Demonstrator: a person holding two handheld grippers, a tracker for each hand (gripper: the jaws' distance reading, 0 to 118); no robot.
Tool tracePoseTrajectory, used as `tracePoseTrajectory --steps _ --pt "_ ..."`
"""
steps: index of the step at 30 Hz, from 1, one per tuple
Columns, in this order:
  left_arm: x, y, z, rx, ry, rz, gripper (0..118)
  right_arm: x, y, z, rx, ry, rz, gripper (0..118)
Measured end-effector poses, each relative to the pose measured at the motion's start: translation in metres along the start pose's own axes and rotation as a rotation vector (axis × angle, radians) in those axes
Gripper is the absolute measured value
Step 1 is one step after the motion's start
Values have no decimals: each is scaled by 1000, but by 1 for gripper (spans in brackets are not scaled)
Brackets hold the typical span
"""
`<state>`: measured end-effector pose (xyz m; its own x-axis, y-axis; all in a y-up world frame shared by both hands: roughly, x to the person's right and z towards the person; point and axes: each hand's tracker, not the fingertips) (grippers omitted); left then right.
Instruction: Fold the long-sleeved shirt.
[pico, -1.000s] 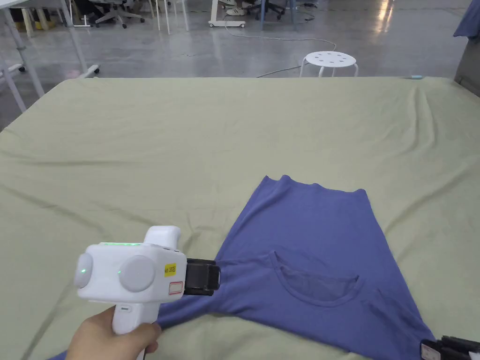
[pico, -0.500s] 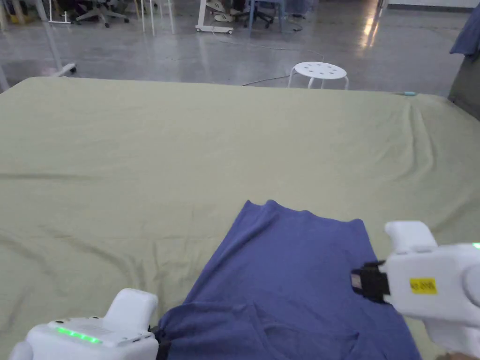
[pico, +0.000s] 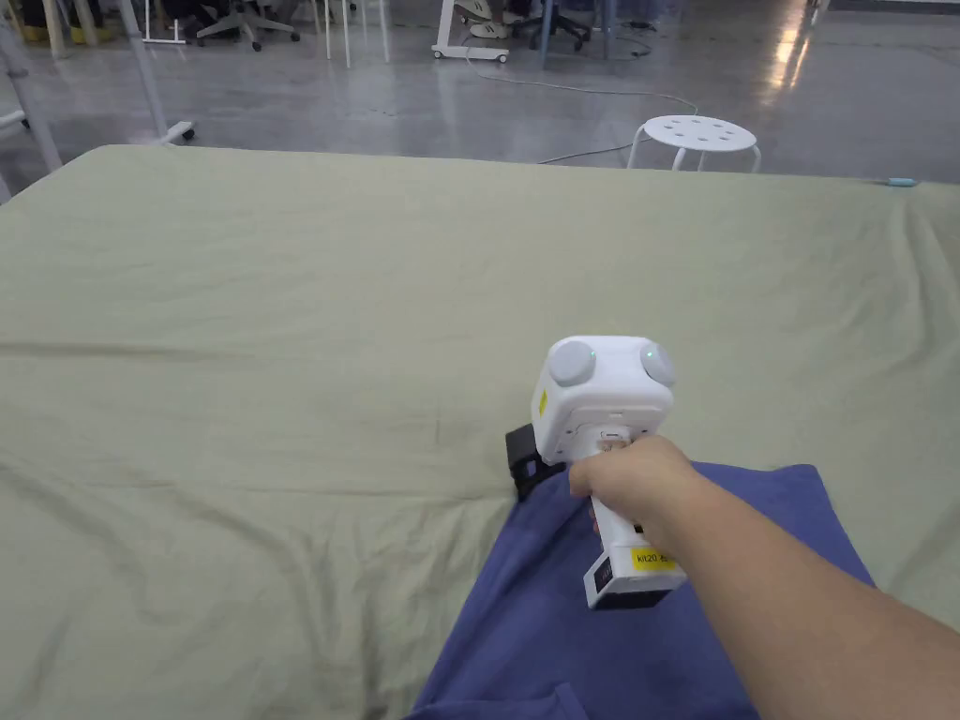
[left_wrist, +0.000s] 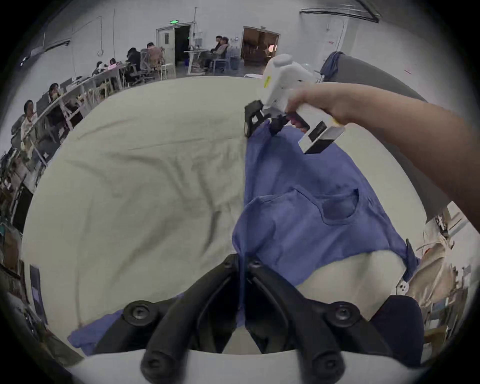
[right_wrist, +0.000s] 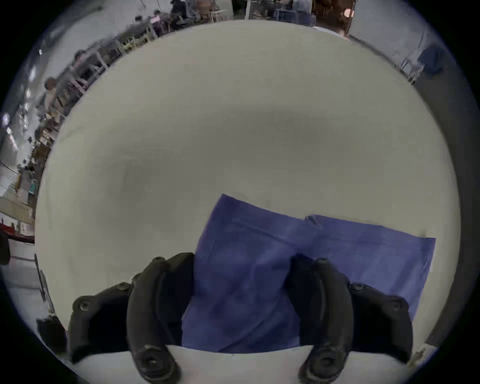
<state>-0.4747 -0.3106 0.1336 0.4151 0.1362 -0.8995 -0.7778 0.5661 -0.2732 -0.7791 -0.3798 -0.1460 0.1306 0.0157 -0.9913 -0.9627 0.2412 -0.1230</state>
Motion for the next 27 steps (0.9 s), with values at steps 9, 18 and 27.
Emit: tracePoseTrajectory --steps 9,18,27 --pt "-15 -7 50 110 -21 91 0 33 0 80 211 106 25 0" --pt "-23 9 161 374 -26 209 0 127 -161 328 647 166 51 0" --pt "3 40 262 658 -52 236 0 122 -343 488 940 143 45 0"
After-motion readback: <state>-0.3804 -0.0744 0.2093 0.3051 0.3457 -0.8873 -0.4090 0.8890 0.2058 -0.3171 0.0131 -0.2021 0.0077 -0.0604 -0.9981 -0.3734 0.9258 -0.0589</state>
